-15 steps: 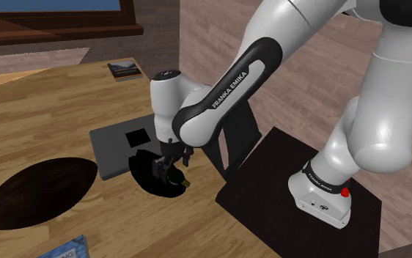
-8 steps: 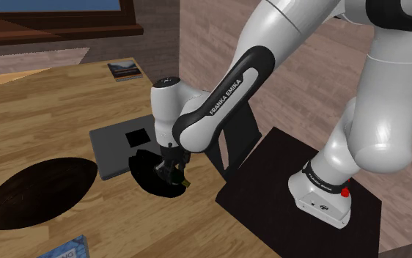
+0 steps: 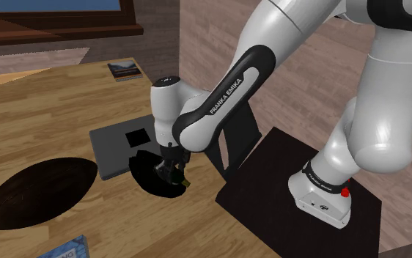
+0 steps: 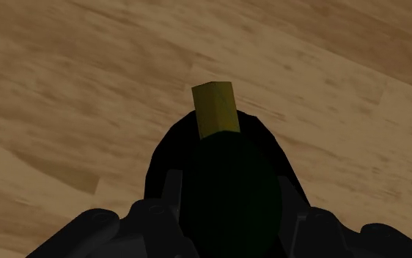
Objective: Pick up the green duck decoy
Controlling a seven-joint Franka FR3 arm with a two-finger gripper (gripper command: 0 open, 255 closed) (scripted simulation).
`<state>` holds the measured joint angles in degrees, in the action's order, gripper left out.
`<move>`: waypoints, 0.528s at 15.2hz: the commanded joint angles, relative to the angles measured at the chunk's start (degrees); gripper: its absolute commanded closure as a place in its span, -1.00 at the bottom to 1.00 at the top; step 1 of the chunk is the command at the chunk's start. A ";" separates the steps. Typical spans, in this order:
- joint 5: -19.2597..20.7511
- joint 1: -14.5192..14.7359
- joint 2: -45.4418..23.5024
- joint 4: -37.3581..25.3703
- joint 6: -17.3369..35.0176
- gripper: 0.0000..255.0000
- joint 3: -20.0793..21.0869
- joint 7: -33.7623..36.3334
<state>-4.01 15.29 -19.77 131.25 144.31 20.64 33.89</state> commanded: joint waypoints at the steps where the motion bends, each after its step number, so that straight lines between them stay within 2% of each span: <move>1: -0.42 -0.23 1.08 0.11 -0.92 1.00 0.26 -0.17; 8: -2.26 -1.08 5.98 -0.07 -5.81 1.00 1.26 -0.86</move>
<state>-6.06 14.33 -14.42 131.38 139.27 21.80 33.13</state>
